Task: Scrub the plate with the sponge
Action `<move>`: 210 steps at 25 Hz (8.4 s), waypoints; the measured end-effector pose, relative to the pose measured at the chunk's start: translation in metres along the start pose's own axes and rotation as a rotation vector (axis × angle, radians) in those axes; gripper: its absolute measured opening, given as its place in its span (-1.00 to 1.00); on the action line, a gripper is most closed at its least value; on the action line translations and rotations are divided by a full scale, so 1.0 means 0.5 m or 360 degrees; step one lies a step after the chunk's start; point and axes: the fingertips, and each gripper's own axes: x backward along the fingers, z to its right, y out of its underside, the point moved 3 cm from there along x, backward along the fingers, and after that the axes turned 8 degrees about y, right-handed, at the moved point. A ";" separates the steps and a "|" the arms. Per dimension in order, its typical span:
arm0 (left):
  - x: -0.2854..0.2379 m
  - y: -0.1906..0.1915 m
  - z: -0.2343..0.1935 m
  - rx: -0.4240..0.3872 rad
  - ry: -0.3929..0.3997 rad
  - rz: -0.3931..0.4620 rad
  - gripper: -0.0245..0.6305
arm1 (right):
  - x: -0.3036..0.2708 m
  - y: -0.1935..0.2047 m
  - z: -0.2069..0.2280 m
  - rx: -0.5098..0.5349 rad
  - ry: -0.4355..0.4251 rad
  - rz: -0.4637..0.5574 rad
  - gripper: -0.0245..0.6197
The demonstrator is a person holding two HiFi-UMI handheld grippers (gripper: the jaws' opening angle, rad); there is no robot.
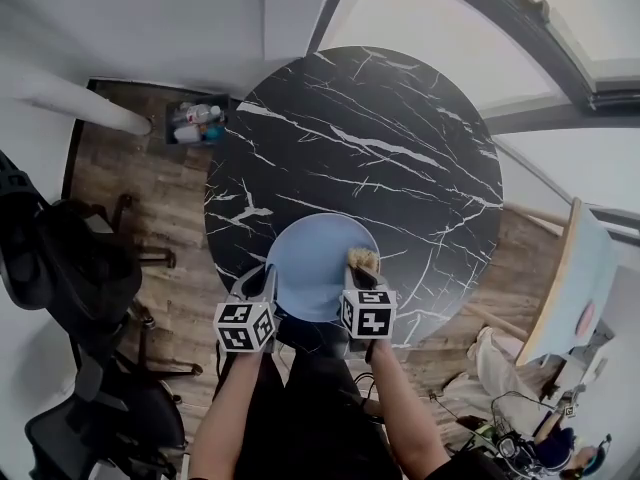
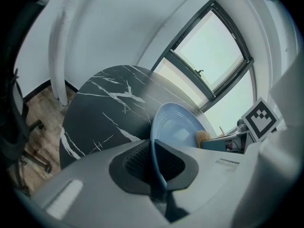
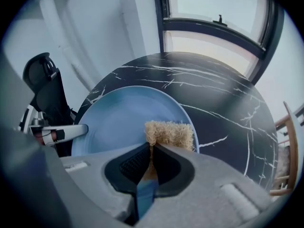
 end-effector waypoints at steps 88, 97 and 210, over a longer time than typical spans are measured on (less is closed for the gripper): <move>0.000 -0.005 -0.008 0.0061 0.0052 -0.0073 -0.88 | -0.003 0.019 -0.292 0.1561 -0.0476 0.0243 -0.85; 0.001 -0.005 -0.007 0.0059 0.0055 -0.0078 -0.88 | 0.010 0.066 -0.290 0.1657 -0.0510 0.0239 -0.85; -0.003 0.001 0.004 0.0019 0.0028 -0.0111 -0.88 | 0.070 0.142 -0.122 0.1653 -0.0487 0.0121 -0.85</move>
